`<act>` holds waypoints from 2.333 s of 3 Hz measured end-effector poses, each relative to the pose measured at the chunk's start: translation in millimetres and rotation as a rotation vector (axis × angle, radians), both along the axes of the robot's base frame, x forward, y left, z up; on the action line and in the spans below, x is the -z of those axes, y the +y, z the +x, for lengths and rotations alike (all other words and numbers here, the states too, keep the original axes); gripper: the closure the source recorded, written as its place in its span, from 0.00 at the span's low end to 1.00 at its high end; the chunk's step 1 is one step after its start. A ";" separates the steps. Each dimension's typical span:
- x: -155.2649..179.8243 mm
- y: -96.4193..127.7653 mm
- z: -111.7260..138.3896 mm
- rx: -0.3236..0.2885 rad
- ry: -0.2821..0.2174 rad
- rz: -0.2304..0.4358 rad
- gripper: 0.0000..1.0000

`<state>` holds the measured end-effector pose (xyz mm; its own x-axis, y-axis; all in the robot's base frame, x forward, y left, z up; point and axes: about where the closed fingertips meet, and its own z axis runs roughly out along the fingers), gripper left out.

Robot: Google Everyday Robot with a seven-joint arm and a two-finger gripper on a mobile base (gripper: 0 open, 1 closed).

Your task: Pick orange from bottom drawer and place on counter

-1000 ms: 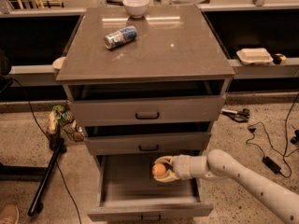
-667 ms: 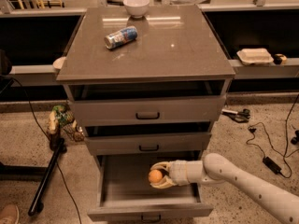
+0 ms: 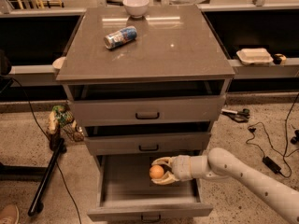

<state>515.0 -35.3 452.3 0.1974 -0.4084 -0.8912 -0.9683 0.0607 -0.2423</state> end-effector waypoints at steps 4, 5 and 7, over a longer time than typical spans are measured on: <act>-187.5 -39.5 15.3 0.044 -0.112 0.004 1.00; -234.3 -51.3 28.9 0.057 -0.156 0.031 1.00; -359.9 -92.0 70.5 0.147 -0.225 0.000 1.00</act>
Offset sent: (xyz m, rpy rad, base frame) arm 0.0108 -0.0520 0.2119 0.0034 -0.0970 -0.0770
